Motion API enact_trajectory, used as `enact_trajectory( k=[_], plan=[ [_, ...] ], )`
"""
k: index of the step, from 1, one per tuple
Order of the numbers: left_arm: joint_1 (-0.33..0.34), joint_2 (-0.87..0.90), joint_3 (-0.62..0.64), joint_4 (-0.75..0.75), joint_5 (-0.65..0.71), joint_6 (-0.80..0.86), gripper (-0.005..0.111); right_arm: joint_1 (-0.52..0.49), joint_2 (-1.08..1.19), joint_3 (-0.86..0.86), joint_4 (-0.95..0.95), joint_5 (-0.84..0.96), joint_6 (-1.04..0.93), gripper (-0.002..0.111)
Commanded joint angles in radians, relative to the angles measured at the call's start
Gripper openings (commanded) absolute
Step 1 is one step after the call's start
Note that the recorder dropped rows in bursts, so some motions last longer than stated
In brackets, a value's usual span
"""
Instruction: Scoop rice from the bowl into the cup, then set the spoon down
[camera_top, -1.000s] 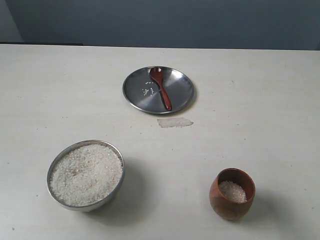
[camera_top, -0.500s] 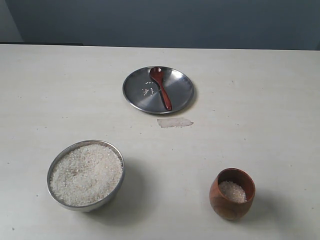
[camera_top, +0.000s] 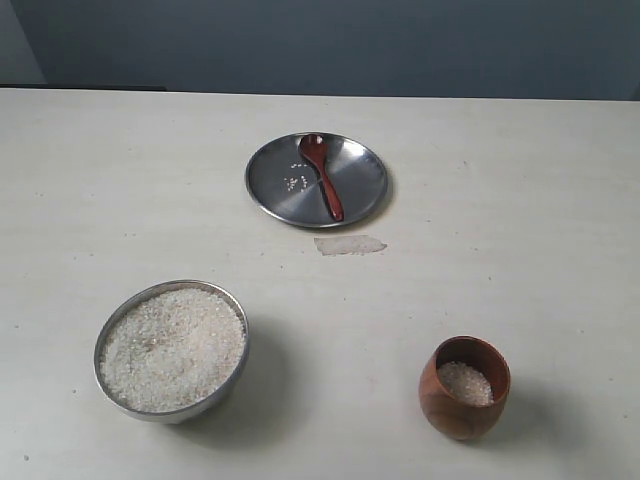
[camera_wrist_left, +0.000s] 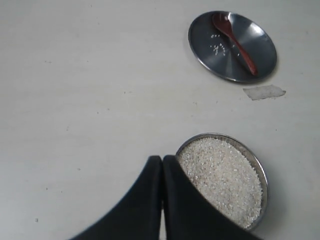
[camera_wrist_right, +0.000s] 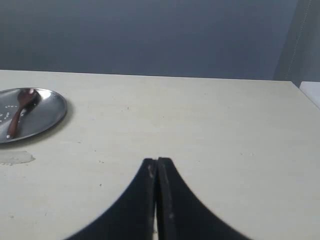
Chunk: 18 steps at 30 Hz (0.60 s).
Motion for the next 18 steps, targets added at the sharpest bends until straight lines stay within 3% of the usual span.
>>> enact_trajectory(
  k=[1,13,18],
  plan=[
    [0.001,-0.104,-0.005,0.008,-0.005,-0.002,0.0,-0.006,-0.004,0.008,-0.005,-0.006,-0.002,0.0],
    [0.001,-0.34,-0.005,0.02,-0.005,0.006,0.0,-0.006,-0.004,0.008,-0.005,-0.006,-0.002,0.0],
    [0.001,-0.42,-0.005,0.195,-0.012,0.05,0.0,-0.006,-0.004,0.008,-0.005,-0.006,0.0,0.0]
  ],
)
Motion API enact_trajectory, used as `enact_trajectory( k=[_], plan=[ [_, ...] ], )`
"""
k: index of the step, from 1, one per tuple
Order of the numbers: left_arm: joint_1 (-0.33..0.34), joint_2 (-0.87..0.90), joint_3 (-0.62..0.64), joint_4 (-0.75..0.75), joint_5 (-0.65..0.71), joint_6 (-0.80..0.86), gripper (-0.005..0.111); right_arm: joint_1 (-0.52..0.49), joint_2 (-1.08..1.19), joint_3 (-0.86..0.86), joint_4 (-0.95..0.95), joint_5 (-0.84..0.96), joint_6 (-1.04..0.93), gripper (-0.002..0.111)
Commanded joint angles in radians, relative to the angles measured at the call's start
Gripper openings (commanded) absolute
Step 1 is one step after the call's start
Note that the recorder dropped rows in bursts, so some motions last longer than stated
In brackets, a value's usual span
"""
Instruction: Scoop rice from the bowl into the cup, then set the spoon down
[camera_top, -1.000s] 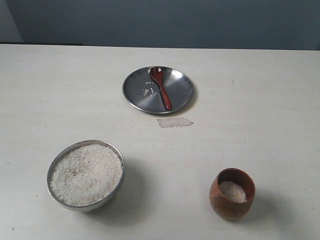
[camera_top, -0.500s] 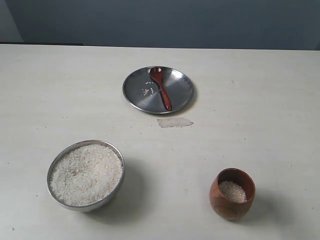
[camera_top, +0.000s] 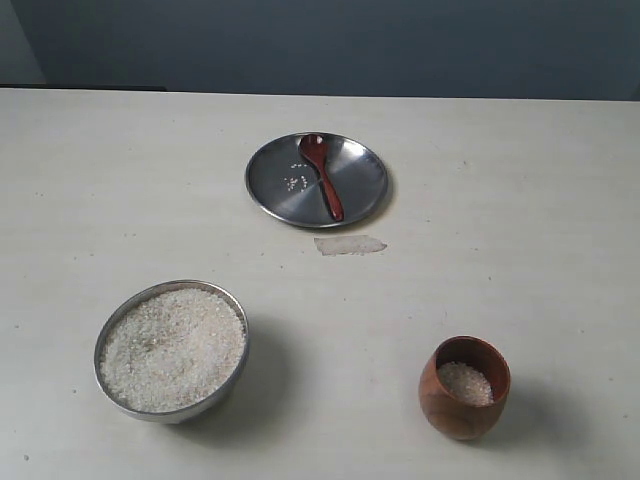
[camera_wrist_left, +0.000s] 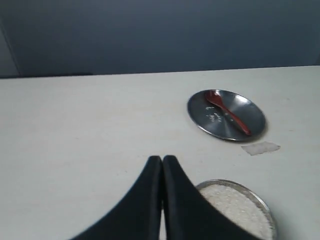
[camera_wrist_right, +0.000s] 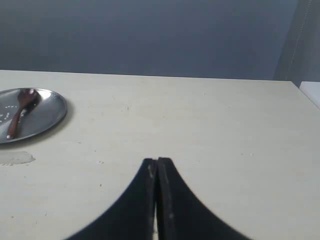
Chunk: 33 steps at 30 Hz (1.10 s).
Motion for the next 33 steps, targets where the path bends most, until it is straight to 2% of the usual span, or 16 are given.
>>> enact_trajectory(
  k=[1,8,11,13,15,18,24,29,33],
  plan=[
    [0.001,-0.075,-0.005,0.175,-0.01,0.024,0.0,-0.006,-0.004,0.008,-0.005,-0.006,0.0,0.0],
    [0.001,-0.131,-0.005,0.422,0.019,0.021,0.0,-0.006,-0.004,0.008,-0.005,-0.006,0.0,0.0],
    [0.001,-0.139,-0.005,0.445,0.06,0.026,0.0,-0.006,-0.004,0.008,-0.005,-0.006,0.0,0.0],
    [0.001,-0.138,-0.005,0.457,0.041,0.035,0.0,-0.006,-0.004,0.008,-0.005,-0.006,0.0,0.0],
    [0.001,-0.138,0.008,0.443,-0.022,0.035,0.0,-0.006,-0.004,0.008,-0.005,-0.006,0.0,0.0],
    [0.001,-0.138,0.064,0.397,-0.189,0.033,0.0,-0.006,-0.004,0.008,-0.005,-0.006,0.0,0.0],
    [0.001,-0.138,0.244,0.264,-0.442,0.031,0.0,-0.006,-0.004,0.008,-0.005,-0.006,0.0,0.0],
    [0.001,-0.138,0.404,0.201,-0.571,0.024,0.0,-0.006,-0.004,0.008,-0.005,-0.006,0.0,0.0],
    [0.001,-0.138,0.484,0.191,-0.62,0.024,0.0,-0.006,-0.004,0.008,-0.005,-0.006,0.0,0.0]
  ],
)
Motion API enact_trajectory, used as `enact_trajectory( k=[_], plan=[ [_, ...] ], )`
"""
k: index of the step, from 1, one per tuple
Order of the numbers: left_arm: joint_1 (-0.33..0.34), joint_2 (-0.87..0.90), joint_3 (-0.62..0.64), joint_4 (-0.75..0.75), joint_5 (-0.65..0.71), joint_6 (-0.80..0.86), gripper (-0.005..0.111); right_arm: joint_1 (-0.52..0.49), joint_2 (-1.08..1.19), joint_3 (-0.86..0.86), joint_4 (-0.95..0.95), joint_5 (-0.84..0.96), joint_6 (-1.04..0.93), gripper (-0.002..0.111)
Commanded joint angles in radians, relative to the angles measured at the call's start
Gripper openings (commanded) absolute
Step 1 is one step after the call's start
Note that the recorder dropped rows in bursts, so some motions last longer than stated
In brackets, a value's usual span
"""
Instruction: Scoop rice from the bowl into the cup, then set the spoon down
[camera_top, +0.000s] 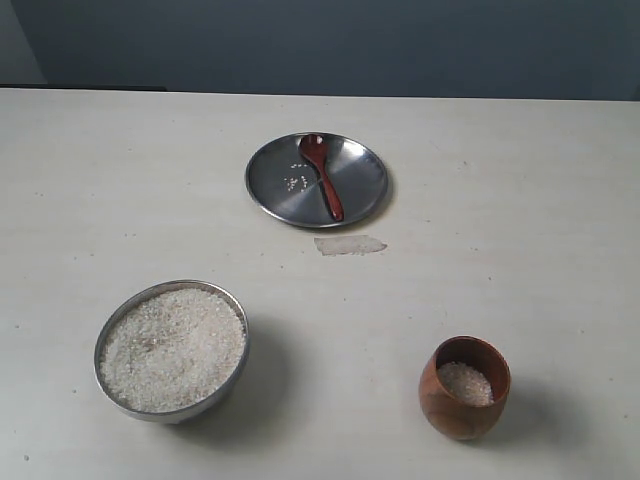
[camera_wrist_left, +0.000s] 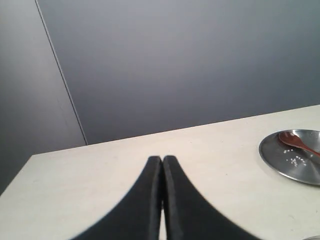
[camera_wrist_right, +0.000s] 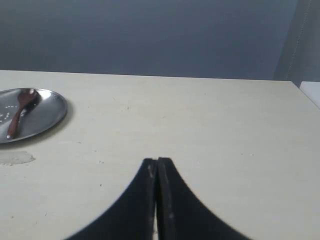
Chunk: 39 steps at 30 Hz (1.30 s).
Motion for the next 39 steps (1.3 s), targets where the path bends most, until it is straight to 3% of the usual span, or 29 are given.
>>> enact_trajectory(
  k=[1,12,25,39],
  plan=[
    [0.001,-0.012,0.08,-0.024,-0.073,-0.006,0.0,-0.006,-0.004,0.008,-0.005,-0.006,-0.002,0.0],
    [0.001,-0.071,0.226,-0.021,-0.134,-0.01,0.0,-0.006,-0.004,0.008,-0.005,-0.006,-0.002,0.0],
    [0.001,-0.071,0.228,-0.013,-0.007,-0.051,0.0,-0.006,-0.004,0.008,-0.005,-0.006,-0.002,0.0],
    [0.001,-0.071,0.228,-0.006,-0.004,-0.056,0.0,-0.006,-0.004,0.008,-0.005,-0.006,-0.002,0.0]
  ],
)
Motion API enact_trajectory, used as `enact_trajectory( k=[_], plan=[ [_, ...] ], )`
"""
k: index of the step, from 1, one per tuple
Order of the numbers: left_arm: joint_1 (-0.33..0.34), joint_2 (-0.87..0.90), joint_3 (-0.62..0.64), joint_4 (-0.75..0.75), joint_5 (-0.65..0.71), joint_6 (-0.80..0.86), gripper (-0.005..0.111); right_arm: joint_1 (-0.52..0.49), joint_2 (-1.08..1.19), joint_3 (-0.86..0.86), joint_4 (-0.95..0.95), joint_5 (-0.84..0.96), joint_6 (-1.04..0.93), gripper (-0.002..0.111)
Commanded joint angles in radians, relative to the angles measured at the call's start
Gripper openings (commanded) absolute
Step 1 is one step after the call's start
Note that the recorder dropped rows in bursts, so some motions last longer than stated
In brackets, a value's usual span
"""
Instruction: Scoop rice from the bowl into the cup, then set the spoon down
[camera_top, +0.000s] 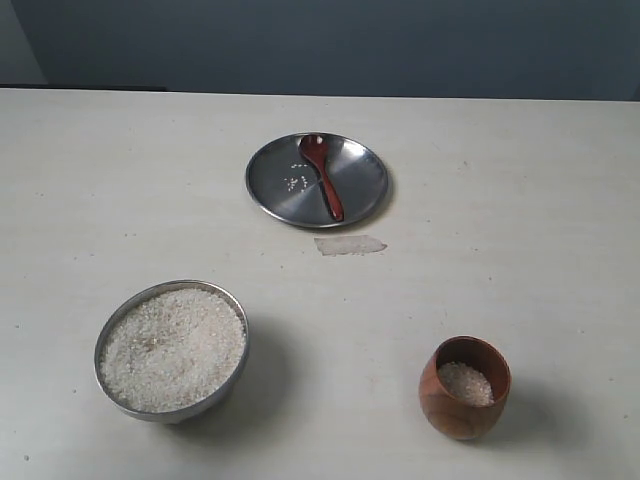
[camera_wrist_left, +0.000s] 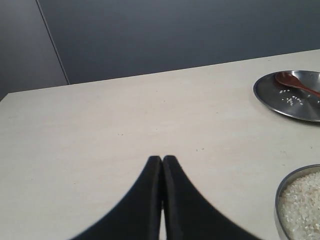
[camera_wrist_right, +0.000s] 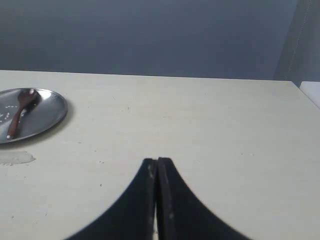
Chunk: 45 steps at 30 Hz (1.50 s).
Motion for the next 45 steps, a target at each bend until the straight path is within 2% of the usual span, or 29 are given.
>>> enact_trajectory(
  k=[1,14,20,23,26,45],
  plan=[
    [0.001,-0.006,0.006,0.002,0.0,-0.008,0.0,-0.006,-0.004,0.007,-0.005,-0.006,-0.002,0.0],
    [0.003,-0.006,0.006,-0.047,-0.008,-0.03,0.0,-0.006,-0.004,0.007,-0.005,-0.006,-0.002,0.0],
    [0.044,-0.006,0.018,-0.051,-0.013,-0.03,0.0,-0.006,-0.004,0.007,-0.005,-0.006,-0.002,0.0],
    [0.07,-0.006,0.068,-0.081,-0.057,-0.03,0.0,-0.006,-0.004,0.007,-0.005,-0.006,-0.002,0.0],
    [0.07,-0.006,0.114,-0.08,-0.069,-0.03,0.0,-0.006,-0.004,0.007,-0.005,-0.006,-0.002,0.0],
    [0.07,-0.006,0.115,-0.077,-0.079,-0.022,0.0,-0.006,-0.004,0.007,-0.005,-0.006,-0.002,0.0]
  ],
)
